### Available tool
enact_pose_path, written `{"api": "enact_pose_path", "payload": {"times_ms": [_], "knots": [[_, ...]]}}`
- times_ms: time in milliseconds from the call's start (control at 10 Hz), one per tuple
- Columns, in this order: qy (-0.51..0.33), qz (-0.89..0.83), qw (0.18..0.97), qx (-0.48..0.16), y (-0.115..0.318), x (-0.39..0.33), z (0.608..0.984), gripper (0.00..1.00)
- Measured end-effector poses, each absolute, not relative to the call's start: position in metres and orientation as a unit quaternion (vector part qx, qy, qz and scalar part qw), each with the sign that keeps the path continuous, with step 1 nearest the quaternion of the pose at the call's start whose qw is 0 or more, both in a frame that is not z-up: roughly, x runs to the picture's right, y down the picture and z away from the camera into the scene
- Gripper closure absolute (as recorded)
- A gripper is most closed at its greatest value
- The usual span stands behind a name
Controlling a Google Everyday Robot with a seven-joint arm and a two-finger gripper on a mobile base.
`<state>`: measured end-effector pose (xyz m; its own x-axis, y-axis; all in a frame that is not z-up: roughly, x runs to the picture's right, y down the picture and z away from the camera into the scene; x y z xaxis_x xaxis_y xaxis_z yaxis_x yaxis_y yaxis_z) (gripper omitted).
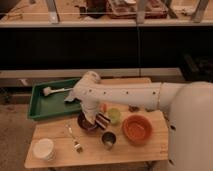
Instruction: Wipe purple bowl with eraser
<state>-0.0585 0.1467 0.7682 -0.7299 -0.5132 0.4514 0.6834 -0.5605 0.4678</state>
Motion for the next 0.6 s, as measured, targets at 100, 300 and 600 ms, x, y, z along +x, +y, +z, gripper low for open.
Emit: {"api": "enact_pose_path", "payload": {"times_ms": [100, 300, 600], "knots": [[-0.32, -0.87, 0.351, -0.129, 0.139, -0.056, 0.778, 0.95], [-0.323, -0.865, 0.364, -0.12, 0.123, -0.054, 0.797, 0.95], [-0.338, -0.868, 0.351, -0.098, 0.112, -0.084, 0.806, 0.95]]}}
